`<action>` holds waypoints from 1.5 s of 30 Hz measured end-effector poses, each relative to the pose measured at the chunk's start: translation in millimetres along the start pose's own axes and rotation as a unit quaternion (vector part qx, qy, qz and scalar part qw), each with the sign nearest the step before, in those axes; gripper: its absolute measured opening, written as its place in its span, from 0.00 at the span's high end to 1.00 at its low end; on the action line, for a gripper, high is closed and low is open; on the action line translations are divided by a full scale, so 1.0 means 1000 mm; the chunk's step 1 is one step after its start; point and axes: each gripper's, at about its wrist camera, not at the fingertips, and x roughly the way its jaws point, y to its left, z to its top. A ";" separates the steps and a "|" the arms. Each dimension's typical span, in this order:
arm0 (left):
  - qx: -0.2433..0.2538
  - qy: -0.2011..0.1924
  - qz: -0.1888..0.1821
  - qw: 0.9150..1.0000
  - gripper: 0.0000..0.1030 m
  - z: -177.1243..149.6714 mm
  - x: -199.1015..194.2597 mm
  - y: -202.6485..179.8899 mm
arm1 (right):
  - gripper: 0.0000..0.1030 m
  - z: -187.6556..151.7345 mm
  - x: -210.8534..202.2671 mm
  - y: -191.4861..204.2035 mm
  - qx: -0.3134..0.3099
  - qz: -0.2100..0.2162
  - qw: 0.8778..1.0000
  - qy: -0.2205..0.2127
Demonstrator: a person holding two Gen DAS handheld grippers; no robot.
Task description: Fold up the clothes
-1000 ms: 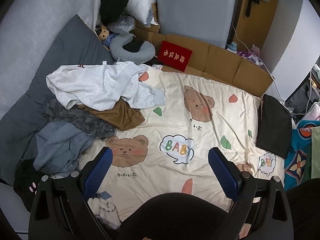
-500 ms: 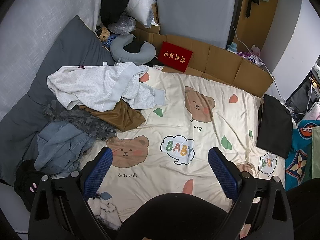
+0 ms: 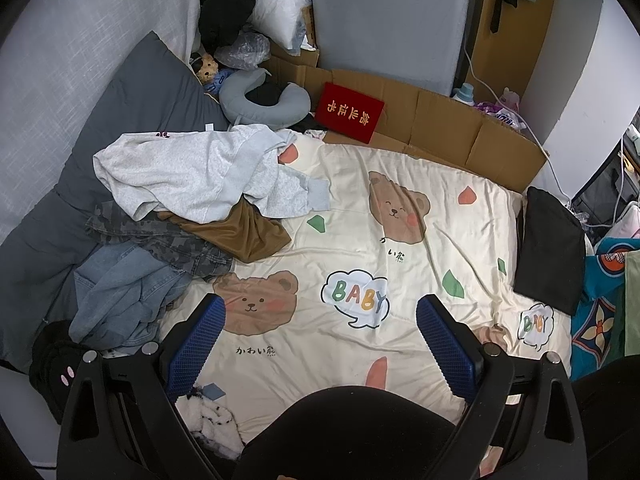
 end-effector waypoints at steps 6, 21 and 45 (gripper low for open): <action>-0.006 0.005 -0.008 1.000 0.06 0.000 0.000 0.003 | 0.01 -0.001 0.001 -0.003 0.008 0.005 1.000 0.007; 0.008 0.044 -0.049 0.998 0.06 0.003 0.003 0.005 | 0.01 0.007 -0.009 -0.009 0.011 -0.007 1.000 0.003; -0.015 -0.048 0.029 0.998 0.06 0.046 -0.021 0.125 | 0.01 0.048 -0.014 0.015 -0.001 0.022 0.999 -0.042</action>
